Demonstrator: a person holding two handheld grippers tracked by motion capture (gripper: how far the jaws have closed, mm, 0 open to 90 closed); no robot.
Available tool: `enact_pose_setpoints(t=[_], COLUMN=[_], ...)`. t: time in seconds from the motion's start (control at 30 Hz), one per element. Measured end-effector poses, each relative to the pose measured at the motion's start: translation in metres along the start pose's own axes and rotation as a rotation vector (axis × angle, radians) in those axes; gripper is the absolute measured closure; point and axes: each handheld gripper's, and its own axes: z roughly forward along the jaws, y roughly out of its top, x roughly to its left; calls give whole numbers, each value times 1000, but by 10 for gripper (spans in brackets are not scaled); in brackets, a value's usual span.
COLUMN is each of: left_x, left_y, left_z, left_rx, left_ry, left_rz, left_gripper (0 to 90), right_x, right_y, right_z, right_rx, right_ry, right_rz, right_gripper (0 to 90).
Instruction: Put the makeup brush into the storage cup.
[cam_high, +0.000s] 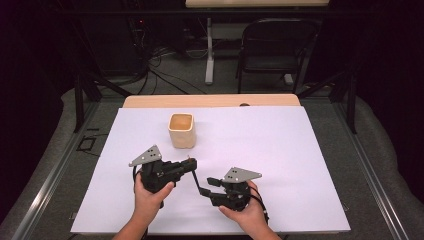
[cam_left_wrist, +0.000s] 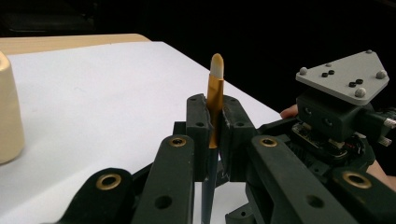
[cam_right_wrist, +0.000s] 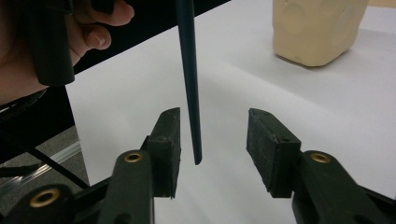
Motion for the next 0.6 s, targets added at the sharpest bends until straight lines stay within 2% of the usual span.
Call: enact_pose_setpoints(t=[0.2,0.6], left_x=[2,8], left_y=[0,1], left_z=[-2,-6], left_rx=[-6,-21], left_ry=[11,40], left_rz=[-6,-9], left_gripper=[836,836], right_x=[-3,-5], right_y=[-1,-2], right_z=[0,0], right_rx=[-3,-9], right_ry=[-9,-17], right_rz=[8,14], right_gripper=[490,476])
